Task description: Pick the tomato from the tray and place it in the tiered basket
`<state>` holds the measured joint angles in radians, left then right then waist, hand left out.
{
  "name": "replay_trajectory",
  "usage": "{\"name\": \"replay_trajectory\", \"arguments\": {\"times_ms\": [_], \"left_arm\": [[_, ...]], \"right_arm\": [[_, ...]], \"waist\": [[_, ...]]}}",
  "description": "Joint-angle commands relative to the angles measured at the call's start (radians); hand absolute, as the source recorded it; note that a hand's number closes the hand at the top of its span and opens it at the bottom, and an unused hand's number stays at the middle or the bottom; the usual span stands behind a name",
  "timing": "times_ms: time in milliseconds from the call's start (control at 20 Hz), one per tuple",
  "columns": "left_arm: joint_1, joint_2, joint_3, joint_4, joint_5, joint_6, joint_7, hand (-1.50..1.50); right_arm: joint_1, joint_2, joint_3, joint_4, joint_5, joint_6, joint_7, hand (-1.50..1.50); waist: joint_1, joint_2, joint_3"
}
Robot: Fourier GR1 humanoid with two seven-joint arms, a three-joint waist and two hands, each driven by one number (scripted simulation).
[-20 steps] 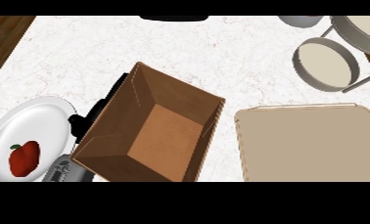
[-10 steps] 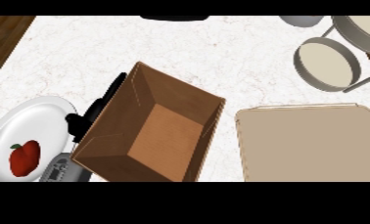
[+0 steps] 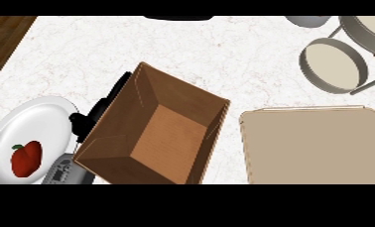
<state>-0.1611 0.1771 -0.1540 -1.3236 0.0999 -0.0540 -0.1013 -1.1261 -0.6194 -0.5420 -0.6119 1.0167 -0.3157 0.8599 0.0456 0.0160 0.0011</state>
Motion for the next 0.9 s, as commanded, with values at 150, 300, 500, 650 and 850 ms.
{"name": "replay_trajectory", "arguments": {"times_ms": [150,300,500,650,850], "left_arm": [[-0.020,0.007,0.015,0.015,0.001,-0.016,-0.001,0.00],[0.003,-0.010,-0.001,0.032,-0.018,-0.006,-0.034,0.00],[0.008,-0.019,-0.014,0.004,-0.038,0.010,-0.012,0.00],[0.004,-0.003,0.017,-0.051,-0.011,0.007,0.027,0.00],[-0.017,-0.018,0.018,-0.025,-0.020,0.021,0.034,0.00]], "right_arm": [[-0.101,0.026,-0.118,0.138,-0.107,-0.141,0.023,1.50],[-0.113,0.024,-0.194,0.155,-0.175,-0.194,0.047,-1.50],[-0.123,0.039,-0.229,0.170,-0.230,-0.275,-0.033,-1.50],[-0.091,0.030,-0.229,0.154,-0.233,-0.356,-0.082,-1.50],[-0.059,-0.019,-0.150,0.143,-0.098,-0.476,-0.024,-1.50]], "waist": [[0.004,0.003,0.000],[0.001,0.003,0.000],[-0.003,0.000,0.000],[-0.010,-0.004,0.000],[-0.028,-0.007,-0.002]]}}
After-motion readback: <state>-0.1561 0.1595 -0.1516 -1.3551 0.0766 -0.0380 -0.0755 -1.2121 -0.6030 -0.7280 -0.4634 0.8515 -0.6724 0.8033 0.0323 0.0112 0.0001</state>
